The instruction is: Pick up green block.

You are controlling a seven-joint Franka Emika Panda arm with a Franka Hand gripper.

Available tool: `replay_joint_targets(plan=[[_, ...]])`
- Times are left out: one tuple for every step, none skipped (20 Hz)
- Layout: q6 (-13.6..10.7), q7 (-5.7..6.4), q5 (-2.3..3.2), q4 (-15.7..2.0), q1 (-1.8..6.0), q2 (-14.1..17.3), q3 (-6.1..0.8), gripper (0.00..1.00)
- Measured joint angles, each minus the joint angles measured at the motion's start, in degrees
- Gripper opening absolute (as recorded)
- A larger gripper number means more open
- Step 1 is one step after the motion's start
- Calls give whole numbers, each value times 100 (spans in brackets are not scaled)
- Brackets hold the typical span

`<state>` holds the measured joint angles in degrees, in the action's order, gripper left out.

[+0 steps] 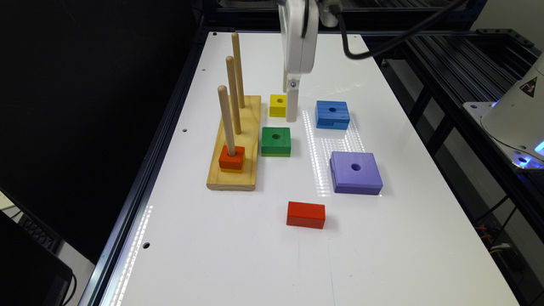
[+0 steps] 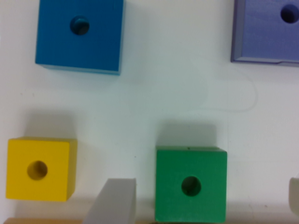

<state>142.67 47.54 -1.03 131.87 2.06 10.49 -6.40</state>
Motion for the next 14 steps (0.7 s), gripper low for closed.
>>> replay_joint_targets(plan=[[16, 0, 0, 0, 0, 17, 0, 100], [22, 0, 0, 0, 0, 25, 0, 100], [23, 0, 0, 0, 0, 26, 0, 100], [24, 0, 0, -1, 0, 26, 0, 100], [26, 0, 0, -3, 0, 26, 0, 100], [29, 0, 0, -8, 0, 26, 0, 100], [29, 0, 0, -14, 0, 26, 0, 100], [29, 0, 0, -22, 0, 26, 0, 100], [29, 0, 0, -31, 0, 27, 0, 100], [29, 0, 0, -40, 0, 28, 0, 100], [30, 0, 0, -46, 0, 30, 0, 100], [32, 0, 0, -47, 0, 40, 0, 100], [44, 0, 0, -48, 0, 57, 0, 100], [60, 0, 0, -49, 0, 72, 0, 100]])
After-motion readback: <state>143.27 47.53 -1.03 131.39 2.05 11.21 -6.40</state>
